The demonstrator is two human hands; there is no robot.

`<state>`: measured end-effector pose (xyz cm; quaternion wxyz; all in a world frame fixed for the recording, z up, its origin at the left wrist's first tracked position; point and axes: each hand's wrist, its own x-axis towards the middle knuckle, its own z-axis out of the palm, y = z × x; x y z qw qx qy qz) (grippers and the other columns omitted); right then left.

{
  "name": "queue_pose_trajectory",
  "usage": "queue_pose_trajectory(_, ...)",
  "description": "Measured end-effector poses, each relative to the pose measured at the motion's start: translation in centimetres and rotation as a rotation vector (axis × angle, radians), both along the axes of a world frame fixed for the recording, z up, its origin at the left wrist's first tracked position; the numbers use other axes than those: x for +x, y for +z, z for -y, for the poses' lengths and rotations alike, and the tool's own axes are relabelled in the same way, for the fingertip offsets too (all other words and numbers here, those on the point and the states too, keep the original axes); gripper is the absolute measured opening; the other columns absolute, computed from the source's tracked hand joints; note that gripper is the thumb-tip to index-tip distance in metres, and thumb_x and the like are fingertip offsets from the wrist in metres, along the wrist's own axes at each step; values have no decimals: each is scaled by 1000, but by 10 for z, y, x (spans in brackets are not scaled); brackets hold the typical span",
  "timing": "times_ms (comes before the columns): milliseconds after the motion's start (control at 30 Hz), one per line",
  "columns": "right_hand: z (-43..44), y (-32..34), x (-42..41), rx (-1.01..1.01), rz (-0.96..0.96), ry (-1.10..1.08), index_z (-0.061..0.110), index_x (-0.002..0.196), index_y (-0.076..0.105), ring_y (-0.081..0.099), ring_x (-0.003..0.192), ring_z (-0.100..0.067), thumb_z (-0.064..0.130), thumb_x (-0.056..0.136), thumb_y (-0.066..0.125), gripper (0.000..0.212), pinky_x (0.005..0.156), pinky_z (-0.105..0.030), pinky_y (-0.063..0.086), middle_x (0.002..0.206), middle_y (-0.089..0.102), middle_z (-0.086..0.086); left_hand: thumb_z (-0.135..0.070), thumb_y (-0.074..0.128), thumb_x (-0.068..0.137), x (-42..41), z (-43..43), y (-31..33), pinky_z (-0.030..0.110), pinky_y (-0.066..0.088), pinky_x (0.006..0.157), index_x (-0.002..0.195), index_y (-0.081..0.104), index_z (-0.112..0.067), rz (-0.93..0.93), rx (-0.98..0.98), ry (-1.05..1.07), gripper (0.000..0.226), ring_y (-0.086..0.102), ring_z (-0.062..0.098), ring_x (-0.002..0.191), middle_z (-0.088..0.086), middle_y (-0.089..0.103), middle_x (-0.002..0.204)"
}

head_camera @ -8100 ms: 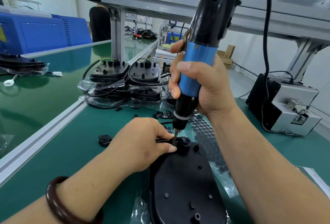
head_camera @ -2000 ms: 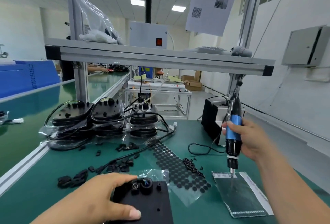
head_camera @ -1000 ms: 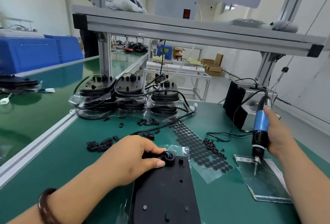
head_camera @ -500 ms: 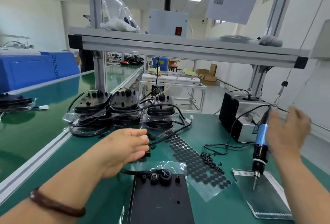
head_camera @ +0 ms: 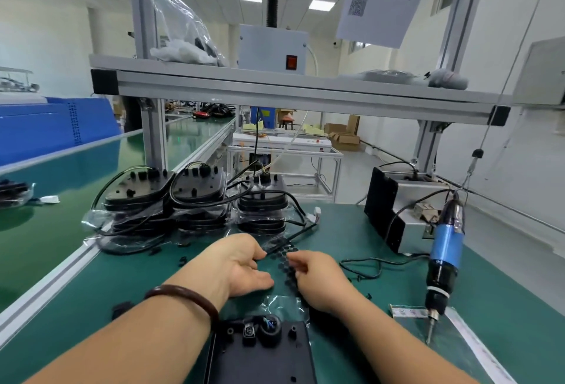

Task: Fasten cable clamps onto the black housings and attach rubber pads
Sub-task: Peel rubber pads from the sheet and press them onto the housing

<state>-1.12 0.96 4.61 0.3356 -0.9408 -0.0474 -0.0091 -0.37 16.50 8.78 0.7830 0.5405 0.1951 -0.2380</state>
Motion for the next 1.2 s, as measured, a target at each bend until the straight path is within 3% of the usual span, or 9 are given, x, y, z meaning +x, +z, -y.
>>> queue_pose_trajectory(67, 2, -5, -1, 39, 6, 3, 19, 140, 50, 53, 122, -10, 1, 92, 44, 52, 102, -17, 39, 135, 57, 2, 4, 33, 97, 0, 3, 0, 50, 31, 107, 145, 8, 11, -16, 18, -7, 55, 36, 44, 131, 28, 17, 153)
queue_pose_trajectory(200, 4, -11, -3, 83, 48, -1, 19, 138, 51, 54, 120, -8, -1, 93, 45, 51, 98, -12, 37, 132, 58, 3, 4, 35, 97, 6, 5, 0, 49, 26, 111, 146, 7, 10, -19, 82, -3, 57, 28, 41, 138, 24, 11, 156)
queue_pose_trajectory(633, 3, -8, -11, 93, 83, -13, 18, 134, 55, 55, 120, -10, -1, 92, 45, 47, 103, -19, 41, 129, 60, 3, 3, 33, 97, 2, 15, -2, 46, 17, 117, 147, 4, 7, 26, 61, 25, 58, 14, 37, 144, 18, 4, 158)
queue_pose_trajectory(767, -1, -4, -12, -148, 150, -59, 17, 126, 59, 56, 116, -20, 7, 91, 45, 39, 98, -27, 45, 125, 60, 0, 4, 35, 96, 9, 5, 0, 49, 10, 118, 147, 2, 7, 41, 58, 26, 61, 4, 36, 145, 17, -2, 159)
queue_pose_trajectory(833, -2, -1, -13, -290, 107, -68, 13, 102, 58, 58, 94, -25, 9, 86, 44, 22, 79, -34, 51, 103, 62, -4, 4, 34, 96, 7, 4, 1, 48, 11, 118, 147, 1, 8, 34, 48, 14, 61, 7, 37, 145, 19, -2, 158)
queue_pose_trajectory(900, -2, 1, -15, -373, 44, -64, 14, 94, 50, 54, 84, -25, 12, 87, 44, 10, 68, -32, 46, 98, 60, -5, 5, 33, 96, 6, 7, -1, 48, 13, 117, 147, 2, 7, 22, 28, 31, 60, 9, 37, 145, 19, -1, 158)
queue_pose_trajectory(1000, 1, 1, -14, -419, 39, -51, 12, 115, 52, 58, 100, -28, 21, 93, 46, 24, 74, -31, 43, 114, 61, -9, 5, 33, 96, 9, 12, -4, 49, 20, 114, 147, 2, 8, 6, -12, 50, 60, 18, 41, 142, 19, 3, 158)
queue_pose_trajectory(1100, 4, 4, -18, -426, 55, -22, 14, 113, 54, 59, 103, -28, 44, 93, 51, 36, 77, -32, 45, 112, 63, -7, 6, 32, 95, 3, 22, -4, 49, 40, 99, 146, 3, 10, -17, -5, -21, 59, 47, 47, 116, 30, 19, 151)
queue_pose_trajectory(1200, 6, 11, -22, -455, 14, 35, 12, 103, 56, 60, 96, -26, 56, 81, 60, 49, 73, -32, 45, 103, 64, -6, 6, 33, 95, 6, 22, -10, 46, 26, 113, 147, 4, 9, 5, 31, -35, 59, 30, 43, 137, 33, 21, 149)
